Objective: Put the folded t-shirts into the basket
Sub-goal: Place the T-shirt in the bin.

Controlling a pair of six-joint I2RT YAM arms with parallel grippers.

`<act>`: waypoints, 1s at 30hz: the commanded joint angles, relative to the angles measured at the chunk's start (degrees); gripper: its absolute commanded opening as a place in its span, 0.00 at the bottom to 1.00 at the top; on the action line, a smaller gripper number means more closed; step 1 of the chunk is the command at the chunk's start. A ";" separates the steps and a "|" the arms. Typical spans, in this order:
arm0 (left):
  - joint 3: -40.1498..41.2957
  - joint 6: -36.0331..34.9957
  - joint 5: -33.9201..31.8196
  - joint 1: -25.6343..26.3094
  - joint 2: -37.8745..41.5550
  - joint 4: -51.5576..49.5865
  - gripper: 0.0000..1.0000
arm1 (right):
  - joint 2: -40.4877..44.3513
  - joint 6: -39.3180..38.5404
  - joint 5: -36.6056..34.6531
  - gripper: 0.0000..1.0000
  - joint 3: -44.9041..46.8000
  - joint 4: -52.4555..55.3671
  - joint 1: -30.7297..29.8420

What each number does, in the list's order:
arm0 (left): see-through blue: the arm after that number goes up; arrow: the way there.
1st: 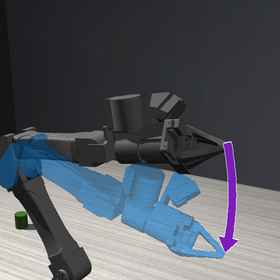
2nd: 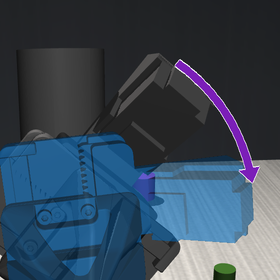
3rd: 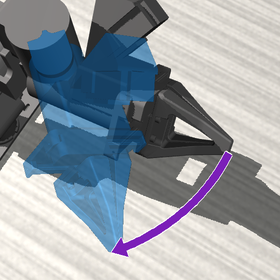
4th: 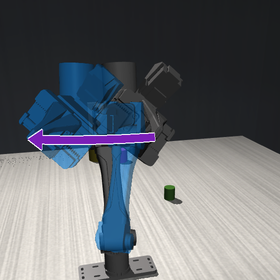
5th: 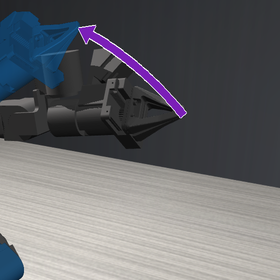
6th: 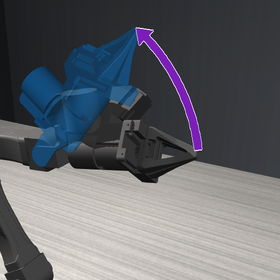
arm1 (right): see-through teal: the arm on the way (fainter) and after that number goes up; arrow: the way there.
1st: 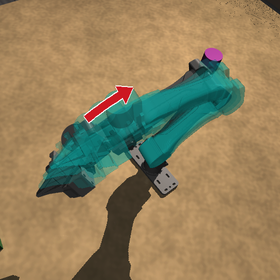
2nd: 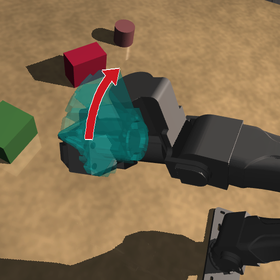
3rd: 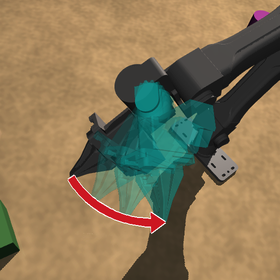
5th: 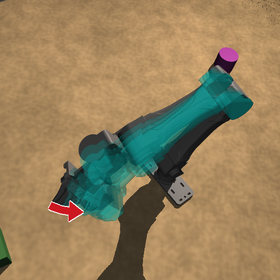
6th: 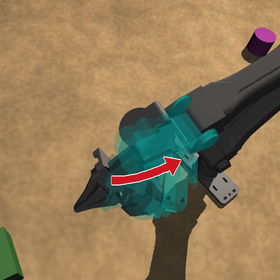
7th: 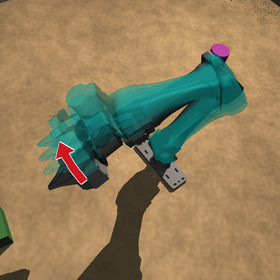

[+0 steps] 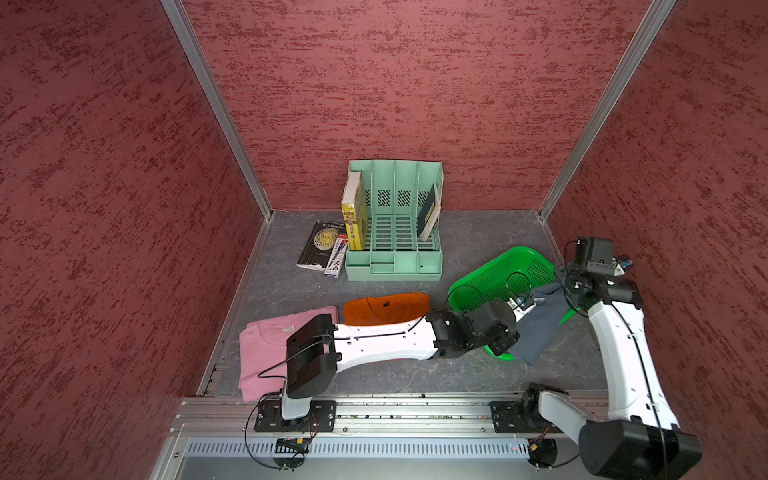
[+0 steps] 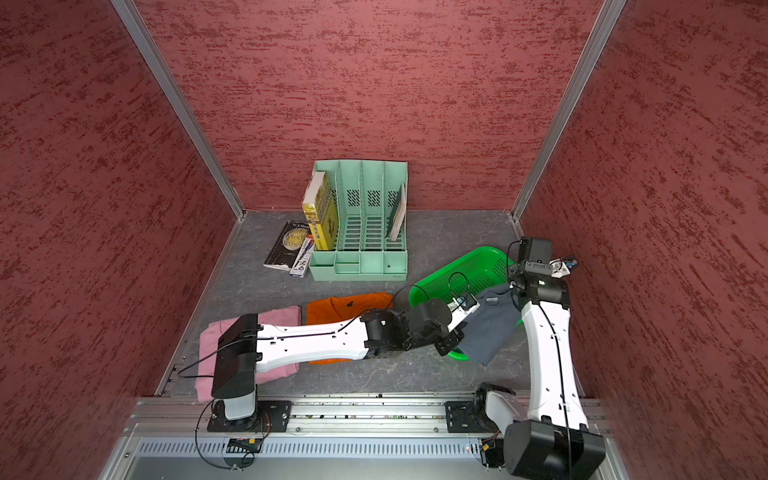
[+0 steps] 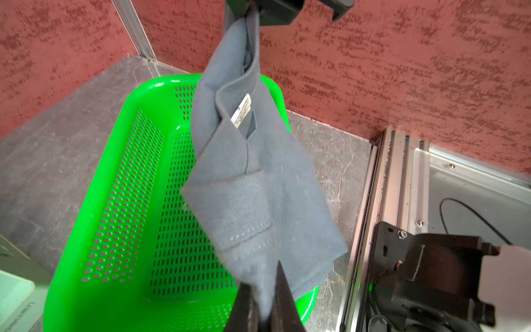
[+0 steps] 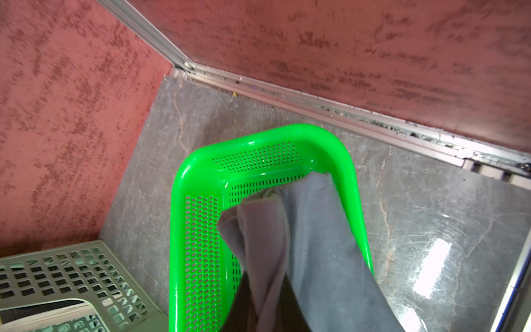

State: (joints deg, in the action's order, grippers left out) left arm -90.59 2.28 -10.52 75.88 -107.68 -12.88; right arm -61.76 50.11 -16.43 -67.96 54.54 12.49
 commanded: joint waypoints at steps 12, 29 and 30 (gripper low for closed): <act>-4.54 -4.47 3.34 1.25 4.12 -1.80 0.00 | 6.69 -1.95 -10.29 0.00 -10.79 10.00 0.79; -3.20 -2.29 8.86 -11.56 -2.39 -4.10 0.00 | -3.41 0.60 -2.56 0.00 -3.79 -0.79 0.87; -3.11 -2.28 9.15 -11.74 -3.02 -4.12 0.00 | -4.51 0.48 -2.53 0.00 -3.62 -1.37 0.87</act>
State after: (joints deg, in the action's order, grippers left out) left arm -93.73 -0.75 -3.11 64.69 -108.22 -15.86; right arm -64.55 50.17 -19.62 -72.79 57.52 12.82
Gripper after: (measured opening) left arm 0.077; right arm 0.096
